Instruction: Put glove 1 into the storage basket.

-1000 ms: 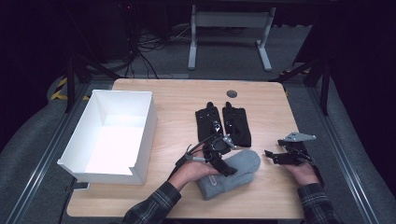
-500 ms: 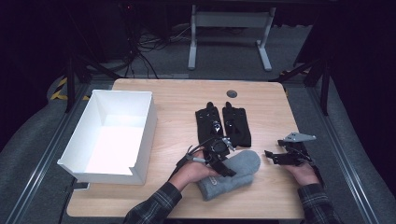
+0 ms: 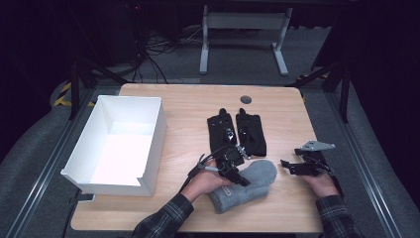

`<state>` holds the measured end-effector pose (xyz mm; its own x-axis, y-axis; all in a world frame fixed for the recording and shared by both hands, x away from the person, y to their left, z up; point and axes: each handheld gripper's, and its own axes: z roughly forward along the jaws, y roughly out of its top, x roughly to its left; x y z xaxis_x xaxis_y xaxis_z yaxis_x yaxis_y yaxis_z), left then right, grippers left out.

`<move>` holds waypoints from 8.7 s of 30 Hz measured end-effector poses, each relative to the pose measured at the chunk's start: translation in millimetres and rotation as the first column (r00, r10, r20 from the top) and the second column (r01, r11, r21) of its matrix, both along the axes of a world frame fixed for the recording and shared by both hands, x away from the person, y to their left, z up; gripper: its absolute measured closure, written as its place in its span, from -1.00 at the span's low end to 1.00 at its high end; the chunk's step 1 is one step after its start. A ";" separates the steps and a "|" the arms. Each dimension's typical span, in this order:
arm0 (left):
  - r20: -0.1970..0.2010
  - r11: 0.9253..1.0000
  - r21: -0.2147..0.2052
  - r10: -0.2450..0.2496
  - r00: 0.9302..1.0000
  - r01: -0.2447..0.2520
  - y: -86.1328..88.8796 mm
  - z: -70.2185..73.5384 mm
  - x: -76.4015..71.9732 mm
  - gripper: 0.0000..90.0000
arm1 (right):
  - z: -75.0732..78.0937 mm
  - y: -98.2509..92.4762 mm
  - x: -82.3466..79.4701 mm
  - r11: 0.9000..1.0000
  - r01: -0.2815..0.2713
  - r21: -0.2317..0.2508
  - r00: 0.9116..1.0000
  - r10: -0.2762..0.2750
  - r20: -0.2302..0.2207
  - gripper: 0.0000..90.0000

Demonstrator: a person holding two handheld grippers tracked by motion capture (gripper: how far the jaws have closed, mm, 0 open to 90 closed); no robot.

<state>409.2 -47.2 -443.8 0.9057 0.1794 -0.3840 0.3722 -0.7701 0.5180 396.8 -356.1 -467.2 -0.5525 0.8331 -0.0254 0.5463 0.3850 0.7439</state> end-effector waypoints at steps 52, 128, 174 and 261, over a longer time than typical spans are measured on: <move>0.206 0.954 -0.184 0.274 0.939 -0.238 101.9 159.0 -3.0 0.68 | 0.1 0.0 -0.1 1.000 0.000 0.001 1.000 0.000 0.000 -0.56; 0.056 0.617 0.051 0.783 0.619 -0.785 336.9 56.3 36.0 0.66 | 0.0 0.2 0.1 1.000 0.004 0.001 1.000 -0.004 0.000 -0.56; 0.317 0.468 0.164 0.808 0.496 -0.868 340.1 48.8 50.0 0.90 | 0.0 0.2 0.1 1.000 0.004 0.001 1.000 -0.004 0.000 -0.56; 0.379 0.894 -0.053 0.431 0.819 -0.446 133.7 -31.4 -32.8 -1.00 | 35.3 58.2 15.8 0.973 -0.222 0.056 0.975 0.221 0.025 0.99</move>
